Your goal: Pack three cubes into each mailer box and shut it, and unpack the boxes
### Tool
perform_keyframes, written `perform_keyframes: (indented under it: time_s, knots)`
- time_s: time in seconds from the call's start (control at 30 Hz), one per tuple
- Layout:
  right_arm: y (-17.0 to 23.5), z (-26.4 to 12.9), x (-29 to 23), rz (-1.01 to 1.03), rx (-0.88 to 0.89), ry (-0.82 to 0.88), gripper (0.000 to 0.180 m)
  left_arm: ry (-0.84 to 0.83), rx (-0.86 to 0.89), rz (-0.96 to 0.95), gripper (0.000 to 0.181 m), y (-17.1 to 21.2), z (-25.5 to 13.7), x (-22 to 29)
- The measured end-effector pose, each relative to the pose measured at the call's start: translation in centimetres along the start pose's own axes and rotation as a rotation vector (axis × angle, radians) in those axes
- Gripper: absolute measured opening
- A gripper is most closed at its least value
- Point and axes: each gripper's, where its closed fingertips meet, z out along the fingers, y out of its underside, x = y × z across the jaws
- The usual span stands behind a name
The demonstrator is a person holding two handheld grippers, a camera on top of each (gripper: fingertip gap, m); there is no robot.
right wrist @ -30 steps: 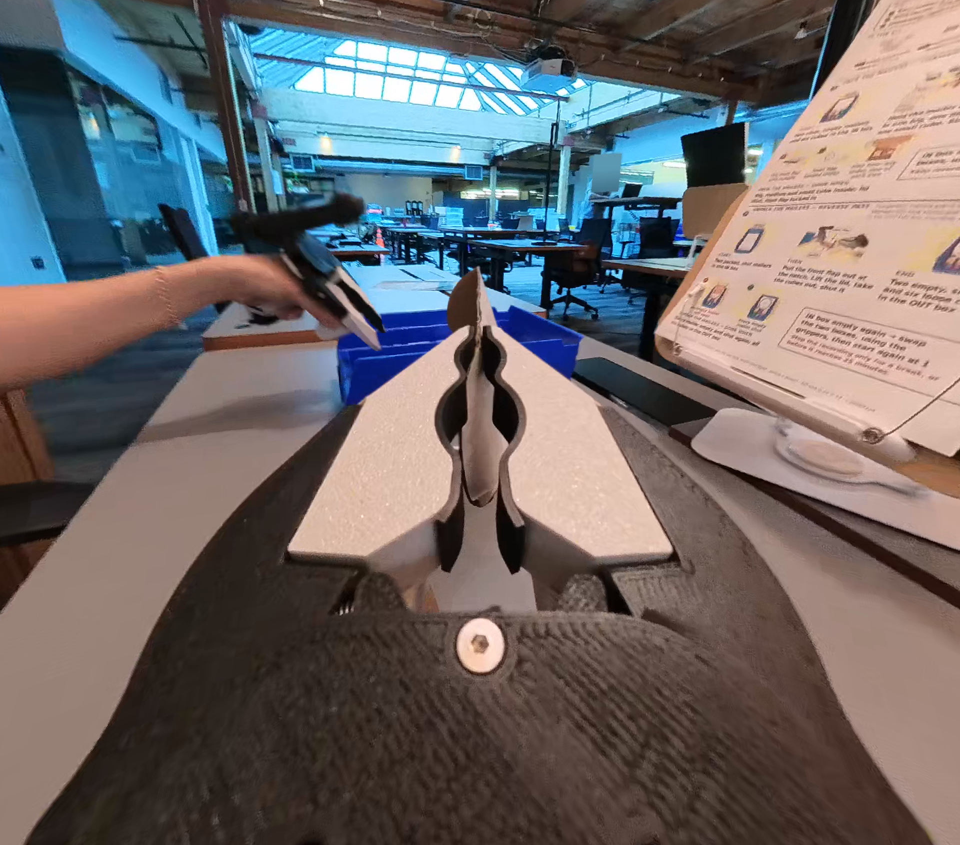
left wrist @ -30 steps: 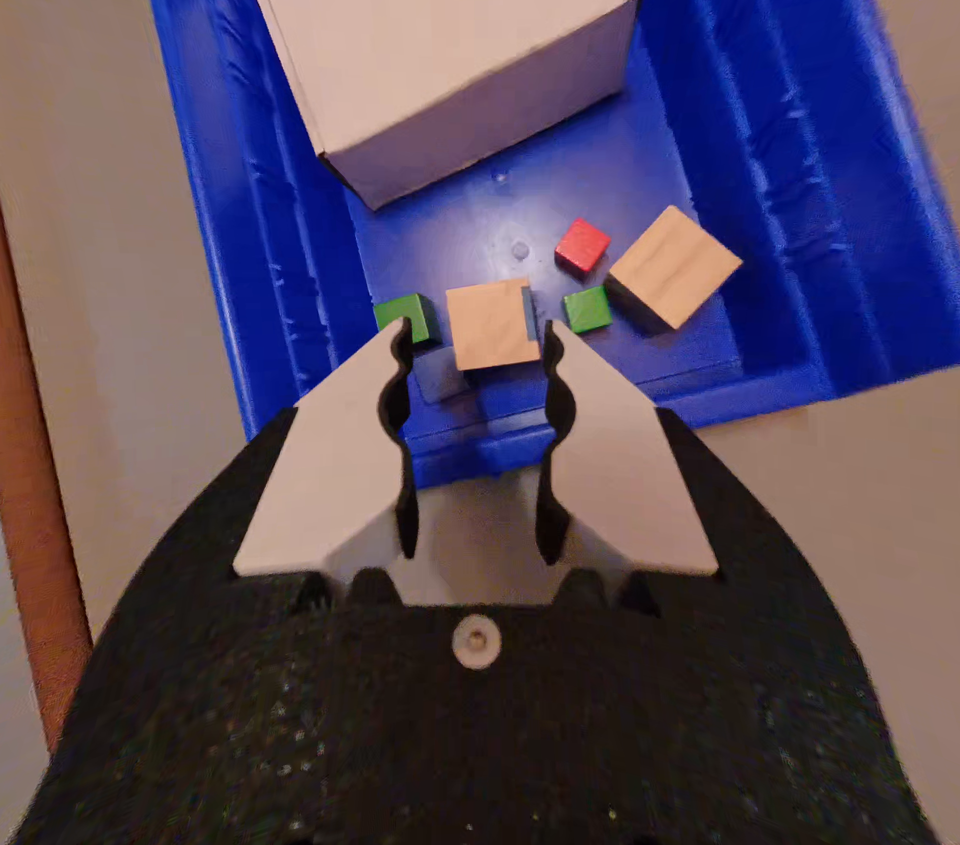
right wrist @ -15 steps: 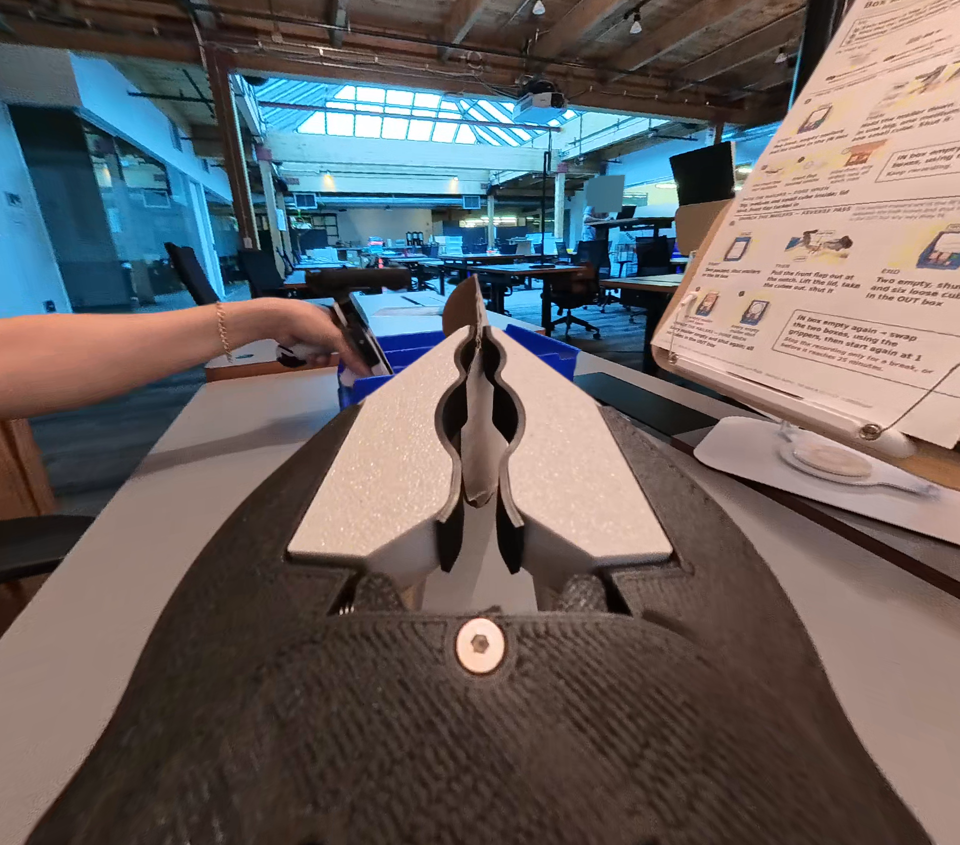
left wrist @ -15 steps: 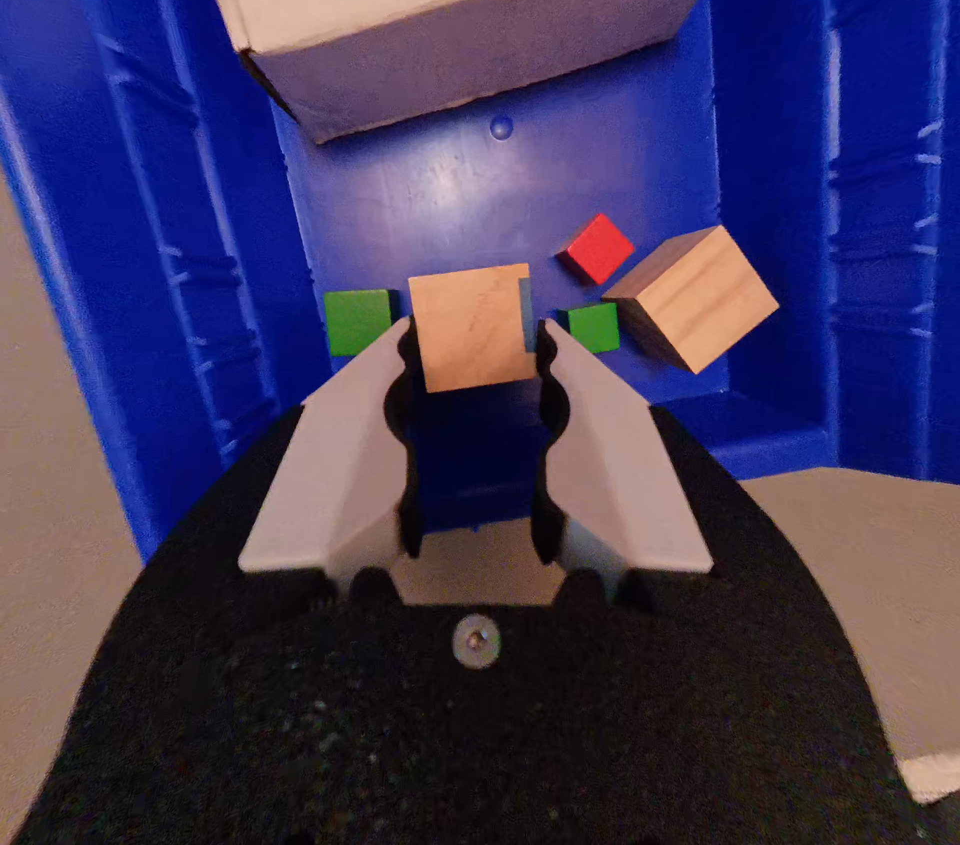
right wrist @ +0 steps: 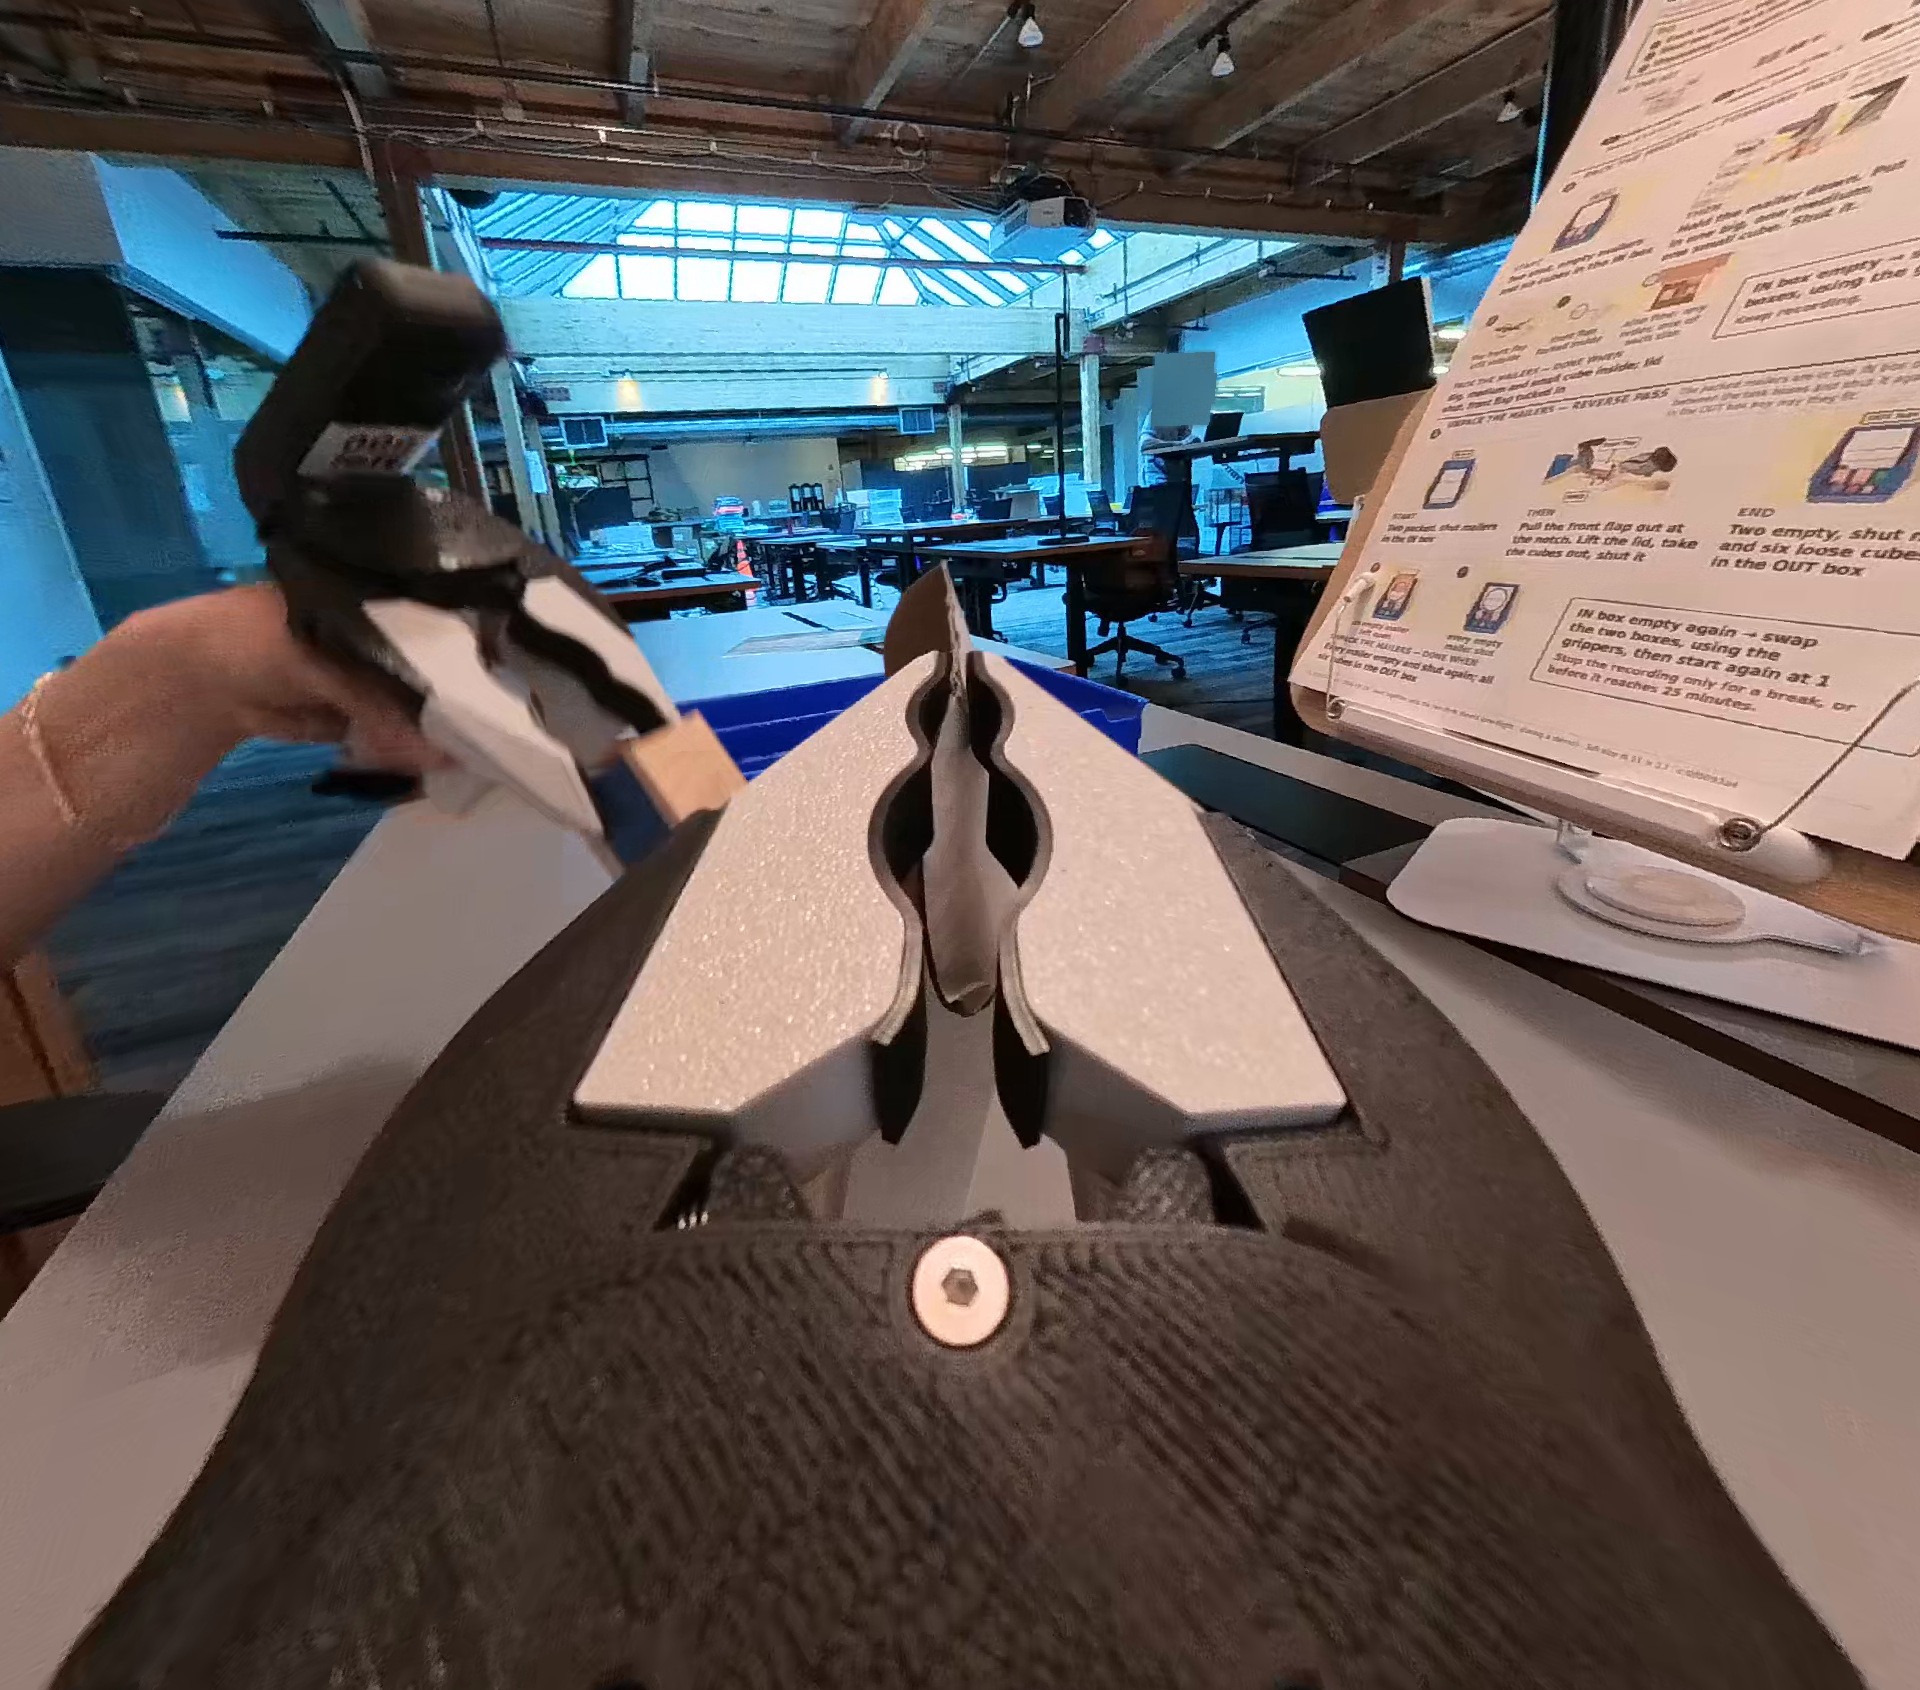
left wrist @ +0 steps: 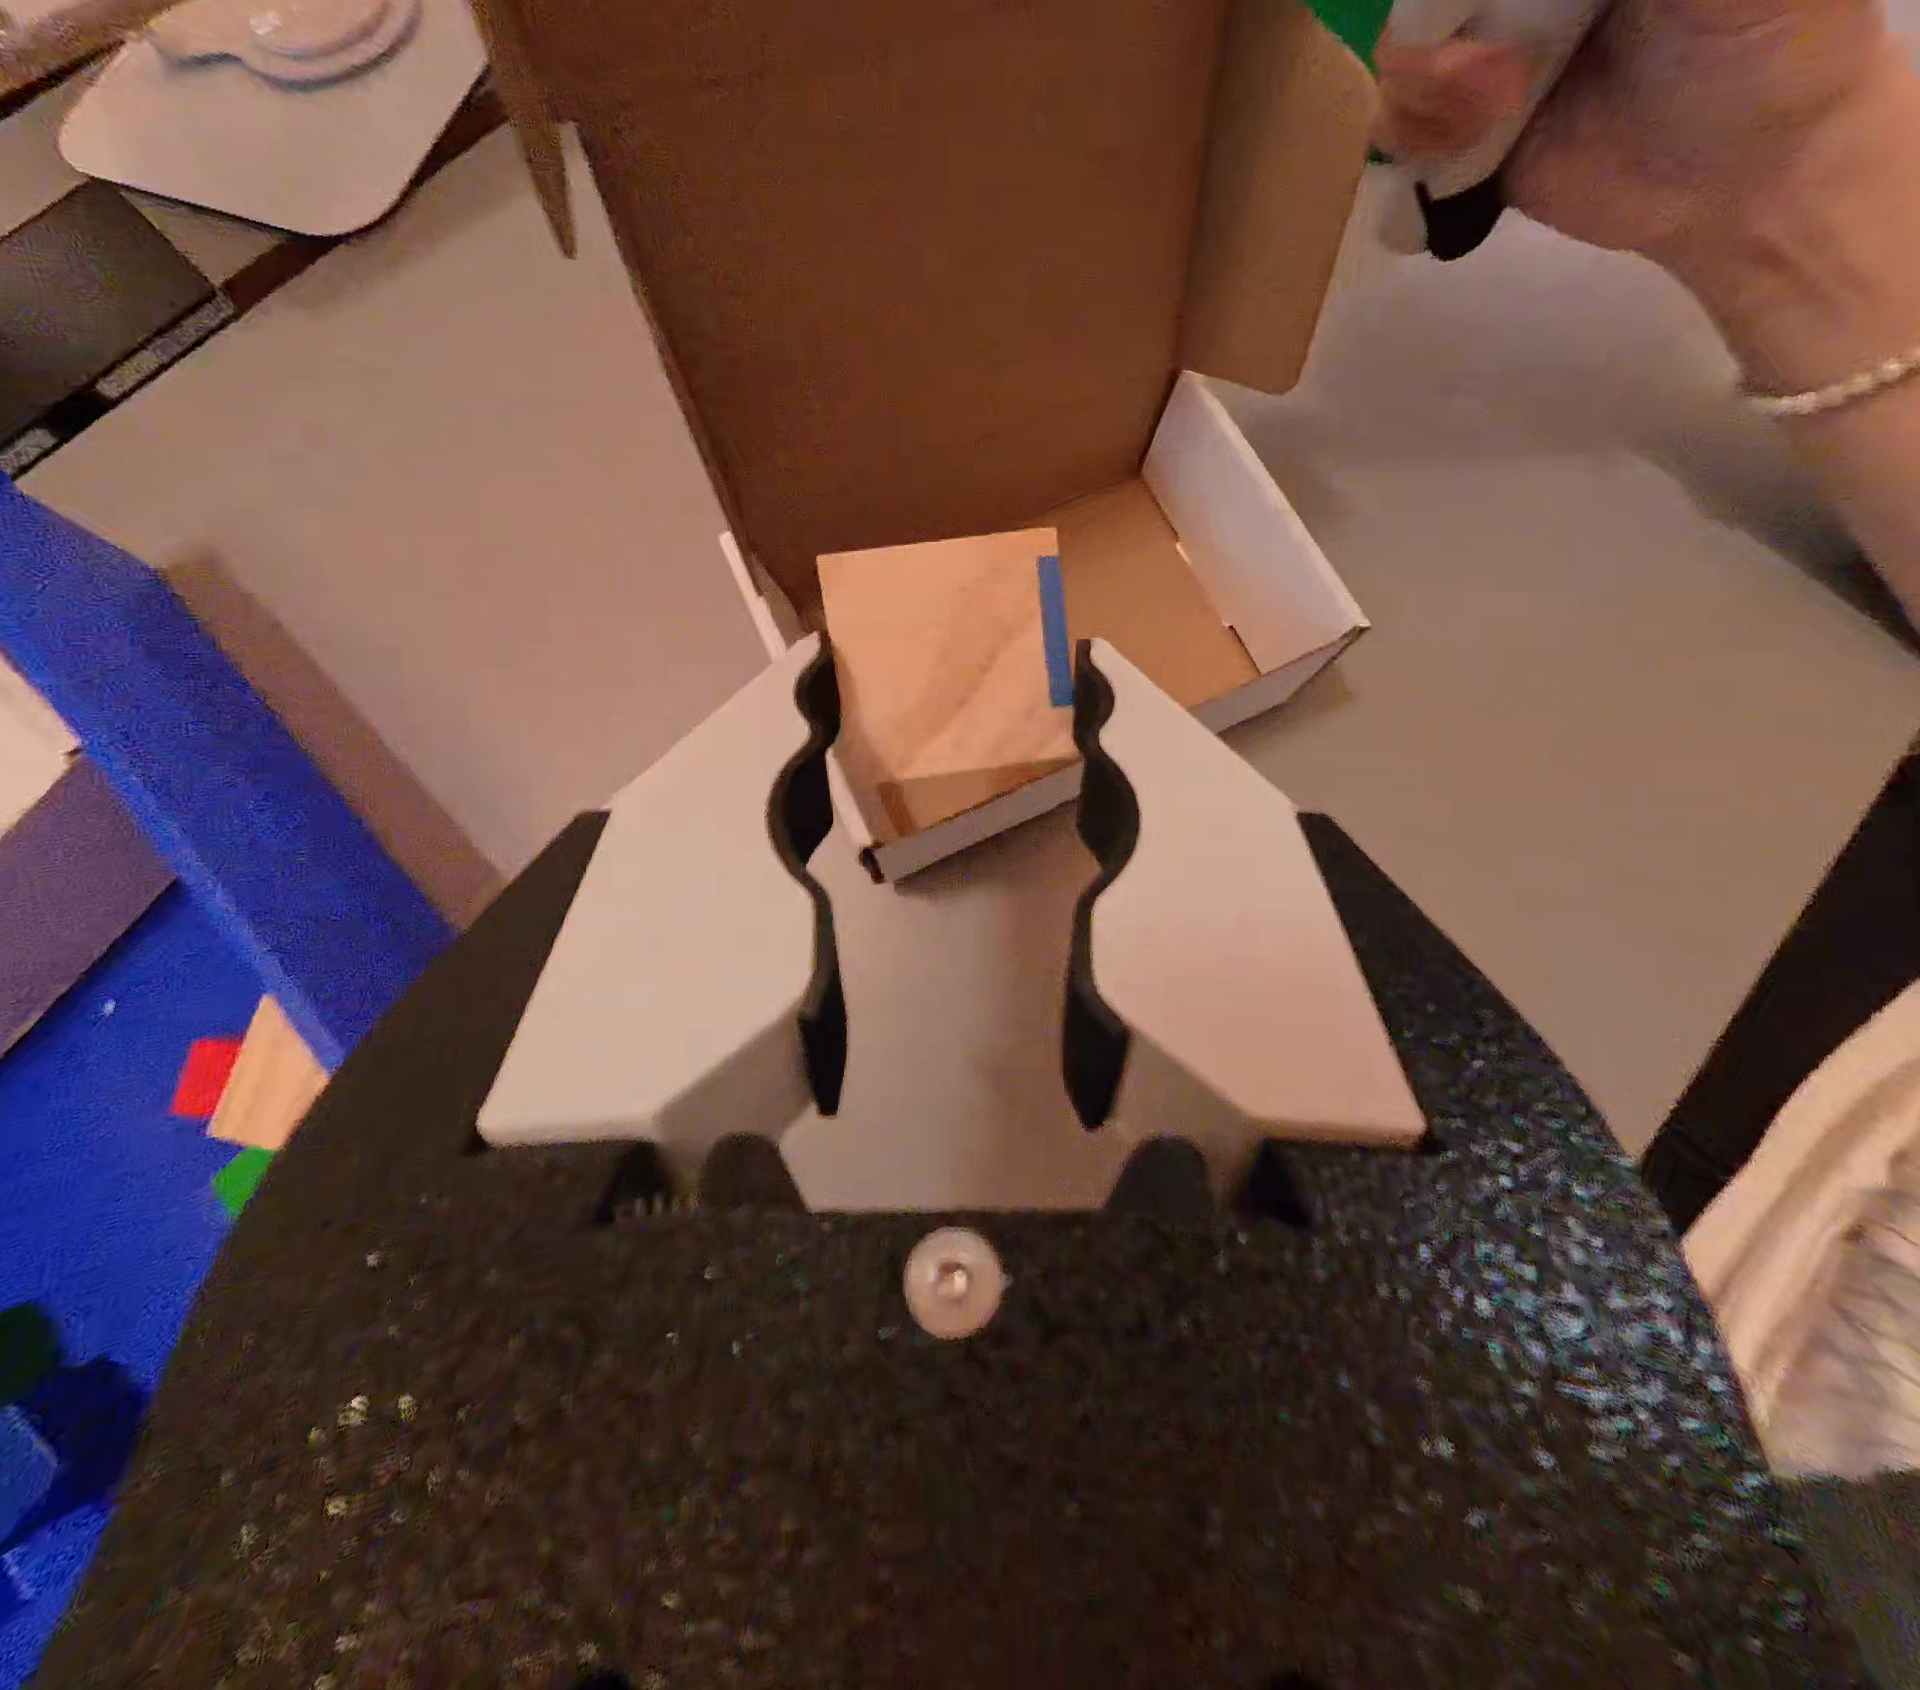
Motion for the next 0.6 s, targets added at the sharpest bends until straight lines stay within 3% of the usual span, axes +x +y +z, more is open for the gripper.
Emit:
perform_keyframes:
  time_s: [0.17,0.3,0.47,0.6]
  knots:
    - [0.2,0.3,-0.2,-0.063,-0.009,0.029,0.0,-0.103,-0.09,-0.036,0.042,2.2,6.6,-0.8]
    - [0.3,0.4,-0.3,-0.077,-0.015,0.031,0.0,-0.189,-0.101,-0.049,0.041,3.5,8.5,-2.5]
    - [0.5,0.5,-0.5,-0.096,-0.023,0.028,0.001,-0.202,-0.078,-0.014,0.047,3.5,6.7,-2.2]
    - [0.4,0.4,-0.3,-0.104,-0.019,0.036,0.0,-0.193,0.084,-0.046,0.042,0.9,0.8,-3.1]
